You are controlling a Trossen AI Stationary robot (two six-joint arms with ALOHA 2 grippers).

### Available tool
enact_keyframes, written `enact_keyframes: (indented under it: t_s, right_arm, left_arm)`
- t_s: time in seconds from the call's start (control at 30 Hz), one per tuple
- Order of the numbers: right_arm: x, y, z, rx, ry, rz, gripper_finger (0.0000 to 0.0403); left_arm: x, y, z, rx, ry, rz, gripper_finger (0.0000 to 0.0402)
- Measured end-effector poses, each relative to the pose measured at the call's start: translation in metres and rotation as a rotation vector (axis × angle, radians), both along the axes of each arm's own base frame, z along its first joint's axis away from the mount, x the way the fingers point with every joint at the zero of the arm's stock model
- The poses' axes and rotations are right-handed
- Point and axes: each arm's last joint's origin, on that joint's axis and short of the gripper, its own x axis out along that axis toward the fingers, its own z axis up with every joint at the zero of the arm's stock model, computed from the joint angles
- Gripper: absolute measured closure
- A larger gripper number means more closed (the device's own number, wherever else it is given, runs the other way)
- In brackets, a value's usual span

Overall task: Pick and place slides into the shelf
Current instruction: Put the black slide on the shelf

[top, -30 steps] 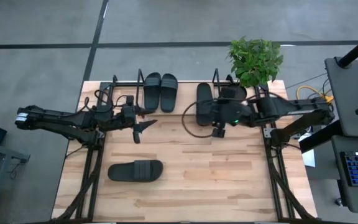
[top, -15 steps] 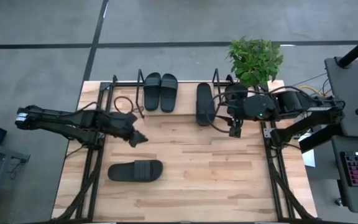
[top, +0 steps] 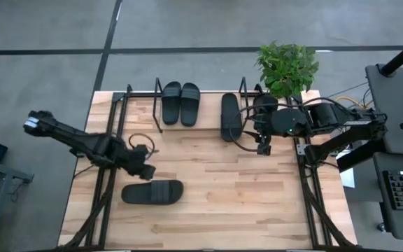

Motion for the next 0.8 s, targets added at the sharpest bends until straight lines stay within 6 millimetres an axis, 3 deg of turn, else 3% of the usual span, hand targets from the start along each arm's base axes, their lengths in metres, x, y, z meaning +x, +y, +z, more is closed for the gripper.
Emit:
enact_keyframes:
  t_s: [0.2,0.4,0.53,0.8]
  right_arm:
    - [-0.002,0.0,0.001,0.006,-0.005,-0.005,0.0209]
    - [-0.002,0.0,0.001,0.007,-0.007,-0.005,0.0209]
    - [-0.003,0.0,0.001,0.009,-0.004,-0.007,0.0209]
    - [-0.006,-0.001,-0.002,0.016,0.037,-0.02,0.0209]
  left_arm:
    - [0.002,-0.026,-0.017,0.003,0.113,0.023,0.0237]
    - [0.011,-0.041,-0.027,0.019,0.059,0.049,0.0237]
    - [0.019,-0.045,-0.039,-0.015,-0.053,0.047,0.0237]
    - [0.014,-0.042,-0.058,-0.011,-0.05,0.071,0.0237]
